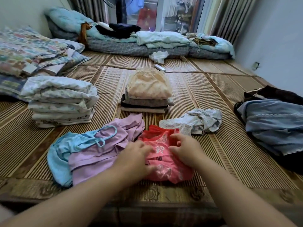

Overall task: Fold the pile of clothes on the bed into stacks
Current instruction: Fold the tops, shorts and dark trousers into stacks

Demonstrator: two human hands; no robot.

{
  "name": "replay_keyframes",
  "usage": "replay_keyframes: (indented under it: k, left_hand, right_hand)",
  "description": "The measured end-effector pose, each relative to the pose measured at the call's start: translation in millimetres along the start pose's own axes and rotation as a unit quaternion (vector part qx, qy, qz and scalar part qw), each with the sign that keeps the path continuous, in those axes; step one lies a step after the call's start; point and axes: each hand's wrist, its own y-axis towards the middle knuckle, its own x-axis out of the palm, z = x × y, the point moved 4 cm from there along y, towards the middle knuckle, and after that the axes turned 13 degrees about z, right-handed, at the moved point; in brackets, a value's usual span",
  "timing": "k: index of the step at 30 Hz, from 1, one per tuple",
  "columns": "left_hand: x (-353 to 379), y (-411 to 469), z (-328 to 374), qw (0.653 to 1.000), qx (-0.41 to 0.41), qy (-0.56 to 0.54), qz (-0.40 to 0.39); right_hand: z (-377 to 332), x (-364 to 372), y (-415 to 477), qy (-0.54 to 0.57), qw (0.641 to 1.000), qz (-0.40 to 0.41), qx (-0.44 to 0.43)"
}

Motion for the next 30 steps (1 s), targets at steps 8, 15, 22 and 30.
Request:
replay_keyframes:
  k: [8,15,22,30]
  left_hand:
    - [3,-22,-3,0.990,0.101,0.088,-0.036]
    - [-11,-26,-27,0.997,-0.061,0.042,0.029]
    - [7,-47,-21,0.990,-0.139,0.017,-0.019]
    - [3,-39,-21,0.985,-0.166,-0.027,-0.037]
  right_hand:
    - [-2,15,-22,-0.283,0.955,-0.081,-0.026]
    - [3,-13,-54,-0.173,0.981,-0.012,0.090]
    - [38,-10,-50,-0.088,0.959,-0.004,0.270]
    - [-4,-23,-43,0.101,0.989,0.078,0.077]
